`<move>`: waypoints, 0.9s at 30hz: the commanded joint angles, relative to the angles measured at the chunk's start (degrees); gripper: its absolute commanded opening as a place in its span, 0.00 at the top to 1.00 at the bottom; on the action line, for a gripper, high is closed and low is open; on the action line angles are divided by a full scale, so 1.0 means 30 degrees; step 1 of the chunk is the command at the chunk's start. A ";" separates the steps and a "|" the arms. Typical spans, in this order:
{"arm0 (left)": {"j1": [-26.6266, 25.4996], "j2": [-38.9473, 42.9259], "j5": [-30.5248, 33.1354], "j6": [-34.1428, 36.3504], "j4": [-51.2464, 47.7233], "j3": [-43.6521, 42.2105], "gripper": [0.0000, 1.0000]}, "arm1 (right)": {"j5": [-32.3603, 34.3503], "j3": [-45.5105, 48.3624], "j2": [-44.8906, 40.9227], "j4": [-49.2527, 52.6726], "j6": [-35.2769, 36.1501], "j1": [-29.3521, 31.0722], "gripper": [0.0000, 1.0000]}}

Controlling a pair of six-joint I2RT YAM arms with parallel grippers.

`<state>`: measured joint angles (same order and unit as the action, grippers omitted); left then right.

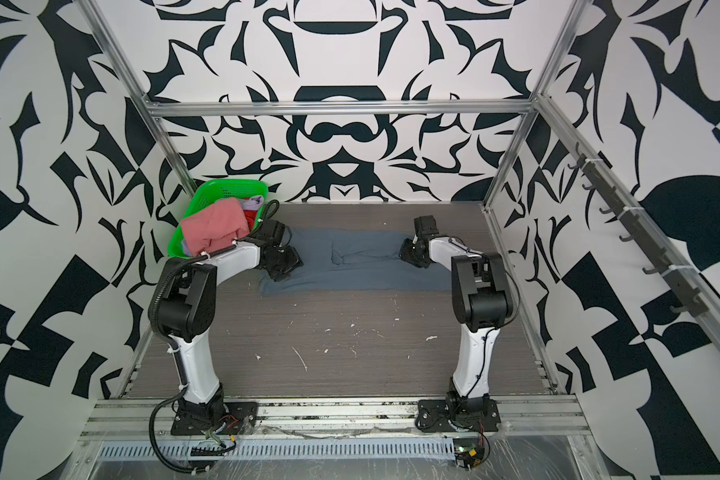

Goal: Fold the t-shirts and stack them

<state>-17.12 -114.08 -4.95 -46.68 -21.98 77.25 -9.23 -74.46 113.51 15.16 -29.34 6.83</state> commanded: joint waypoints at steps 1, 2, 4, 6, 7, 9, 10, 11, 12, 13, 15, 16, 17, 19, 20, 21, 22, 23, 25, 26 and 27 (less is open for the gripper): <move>-0.0030 -0.1972 0.1852 0.0472 -0.0973 0.1140 0.39 | 0.0997 0.1636 -0.1293 0.0902 0.0204 0.0239 0.67; -0.0012 -0.2400 0.2360 0.0813 -0.1045 0.1688 0.39 | 0.1160 0.2405 -0.1635 0.0818 -0.0263 0.0372 0.67; -0.0026 -0.3386 0.2596 0.1655 -0.1009 0.2954 0.39 | 0.1083 0.3966 -0.2486 0.0379 -0.1155 0.0759 0.67; -0.0039 -0.4601 0.1958 0.2520 -0.0998 0.4826 0.39 | 0.1098 0.5205 -0.3384 0.0403 -0.1967 0.1532 0.67; -0.0060 -0.5364 0.1569 0.2938 -0.1026 0.5928 0.39 | 0.1285 0.5798 -0.3940 0.0646 -0.2455 0.2158 0.67; -0.0181 -0.6672 0.0844 0.3627 -0.1130 0.8133 0.39 | 0.1712 0.6929 -0.5056 0.1022 -0.3328 0.3562 0.67; -0.0236 -0.7430 0.0496 0.3977 -0.1347 0.9481 0.39 | 0.1868 0.7548 -0.5627 0.1332 -0.3865 0.4443 0.67; -0.0315 -0.8143 0.0111 0.4299 -0.1799 1.0982 0.39 | 0.1998 0.8179 -0.6173 0.1548 -0.4590 0.5361 0.67; -0.0424 -0.8812 -0.0181 0.4594 -0.2094 1.2168 0.39 | 0.2023 0.8683 -0.6595 0.1741 -0.5250 0.6151 0.67; -0.0558 -0.9467 -0.0419 0.4947 -0.2314 1.3520 0.39 | 0.2027 0.9293 -0.7050 0.1880 -0.5970 0.7078 0.67; -0.0888 -1.0477 -0.0787 0.5617 -0.2328 1.5426 0.39 | 0.2147 1.0254 -0.7889 0.2027 -0.7548 0.8864 0.66; -0.1109 -1.0929 -0.0890 0.5963 -0.2137 1.6198 0.39 | 0.2255 1.0673 -0.8287 0.2040 -0.8259 0.9816 0.66; -0.1288 -1.1325 -0.1183 0.6211 -0.1759 1.6852 0.38 | 0.2432 1.0982 -0.8619 0.2035 -0.8910 1.0721 0.66; -0.1648 -1.1807 -0.1896 0.6328 -0.1047 1.7622 0.38 | 0.2804 1.1043 -0.8984 0.2265 -0.9592 1.2028 0.66; -0.1744 -1.1943 -0.2046 0.6301 -0.0810 1.7925 0.38 | 0.3109 1.0824 -0.9126 0.2646 -0.9612 1.2488 0.66; -0.1848 -1.1941 -0.2117 0.6271 -0.0599 1.8020 0.38 | 0.3429 1.0527 -0.9272 0.3150 -0.9565 1.2732 0.66; -0.1898 -1.1769 -0.2131 0.6193 -0.0248 1.7900 0.38 | 0.3747 1.0085 -0.9481 0.3665 -0.9310 1.2948 0.66; -0.1889 -1.1430 -0.2320 0.6111 0.0274 1.7503 0.38 | 0.3977 0.9705 -0.9759 0.4019 -0.8968 1.3139 0.65; -0.1927 -1.0324 -0.2480 0.6096 0.1264 1.6264 0.38 | 0.4295 0.8940 -1.0392 0.4501 -0.8421 1.3465 0.65; -0.1907 -0.9641 -0.2297 0.6070 0.1607 1.5477 0.38 | 0.4483 0.8646 -1.0781 0.4757 -0.8207 1.3540 0.65; -0.1903 -0.8990 -0.2193 0.6030 0.1796 1.4829 0.37 | 0.4738 0.8449 -1.1102 0.4955 -0.8053 1.3543 0.65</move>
<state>-23.62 -146.43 -10.55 -29.08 -19.49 125.40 0.91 -45.04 84.18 25.69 -54.04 47.00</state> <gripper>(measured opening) 0.624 0.350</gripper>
